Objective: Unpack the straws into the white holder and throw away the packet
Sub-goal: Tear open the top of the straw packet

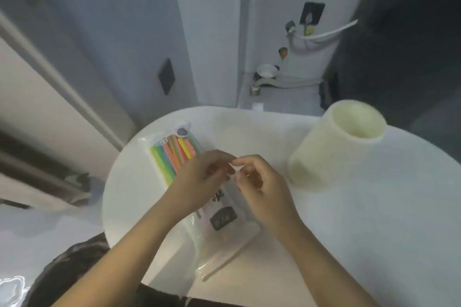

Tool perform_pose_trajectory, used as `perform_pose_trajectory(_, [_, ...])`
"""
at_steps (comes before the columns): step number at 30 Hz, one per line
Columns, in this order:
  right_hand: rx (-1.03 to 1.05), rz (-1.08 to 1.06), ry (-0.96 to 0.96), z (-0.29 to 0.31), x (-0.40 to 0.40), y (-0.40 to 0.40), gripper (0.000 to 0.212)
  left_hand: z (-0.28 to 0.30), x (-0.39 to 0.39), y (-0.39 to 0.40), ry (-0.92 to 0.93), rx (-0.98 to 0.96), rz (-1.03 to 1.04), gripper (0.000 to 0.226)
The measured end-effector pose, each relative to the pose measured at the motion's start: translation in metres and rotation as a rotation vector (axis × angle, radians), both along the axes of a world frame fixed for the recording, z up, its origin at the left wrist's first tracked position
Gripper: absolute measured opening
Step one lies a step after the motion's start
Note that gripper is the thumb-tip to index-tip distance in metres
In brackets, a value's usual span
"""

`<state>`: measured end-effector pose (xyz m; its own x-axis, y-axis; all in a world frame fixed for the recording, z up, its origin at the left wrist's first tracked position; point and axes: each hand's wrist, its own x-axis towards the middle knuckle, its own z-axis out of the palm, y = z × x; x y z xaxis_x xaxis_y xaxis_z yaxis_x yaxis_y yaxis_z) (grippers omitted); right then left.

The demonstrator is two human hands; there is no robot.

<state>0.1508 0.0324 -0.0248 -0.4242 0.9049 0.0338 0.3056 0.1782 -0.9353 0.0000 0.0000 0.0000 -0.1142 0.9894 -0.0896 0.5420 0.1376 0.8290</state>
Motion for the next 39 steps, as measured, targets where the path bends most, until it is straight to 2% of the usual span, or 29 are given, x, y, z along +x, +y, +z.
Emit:
perform_pose_trajectory(5, [0.108, -0.002, 0.046, -0.035, -0.002, -0.002, 0.016, -0.034, 0.003, -0.001, 0.049, 0.126, 0.006, 0.031])
perform_pose_trajectory(9, [0.117, -0.050, 0.004, -0.042, 0.002, -0.010, 0.016, -0.038, 0.005, -0.013, 0.080, 0.179, 0.021, 0.028])
perform_pose_trajectory(15, [0.090, -0.032, -0.194, -0.035, 0.014, -0.031, 0.019, -0.037, -0.001, -0.042, 0.280, 0.063, 0.029, 0.026])
perform_pose_trajectory(17, [0.083, 0.005, -0.273, -0.033, 0.019, -0.036, 0.021, -0.035, -0.001, -0.050, 0.361, 0.006, -0.029, 0.026])
perform_pose_trajectory(20, [0.064, 0.049, -0.388, -0.033, 0.027, -0.043, 0.024, -0.034, 0.007, -0.064, 0.369, -0.018, -0.169, 0.027])
perform_pose_trajectory(23, [0.043, 0.106, -0.512, -0.037, 0.034, -0.047, 0.030, -0.044, 0.013, -0.072, 0.402, -0.066, -0.269, 0.052])
perform_pose_trajectory(25, [0.053, 0.089, -0.528, -0.043, 0.038, -0.046, 0.031, -0.054, 0.015, -0.074, 0.468, -0.070, -0.263, 0.070])
perform_pose_trajectory(28, [-0.016, 0.076, -0.531, -0.042, 0.042, -0.039, 0.035, -0.064, 0.018, -0.073, 0.517, -0.023, -0.265, 0.083])
perform_pose_trajectory(30, [-0.165, 0.077, -0.463, -0.038, 0.041, -0.033, 0.031, -0.067, 0.021, -0.072, 0.541, 0.006, -0.279, 0.083])
perform_pose_trajectory(34, [-0.418, -0.045, -0.168, -0.034, 0.041, -0.029, 0.019, -0.066, 0.023, -0.068, 0.496, 0.128, -0.212, 0.074])
perform_pose_trajectory(37, [-0.514, -0.135, 0.103, -0.034, 0.038, -0.028, 0.025, -0.063, 0.027, -0.067, 0.446, 0.255, -0.132, 0.059])
perform_pose_trajectory(39, [-0.579, -0.184, 0.255, -0.034, 0.036, -0.030, 0.029, -0.062, 0.030, -0.067, 0.428, 0.266, -0.115, 0.042])
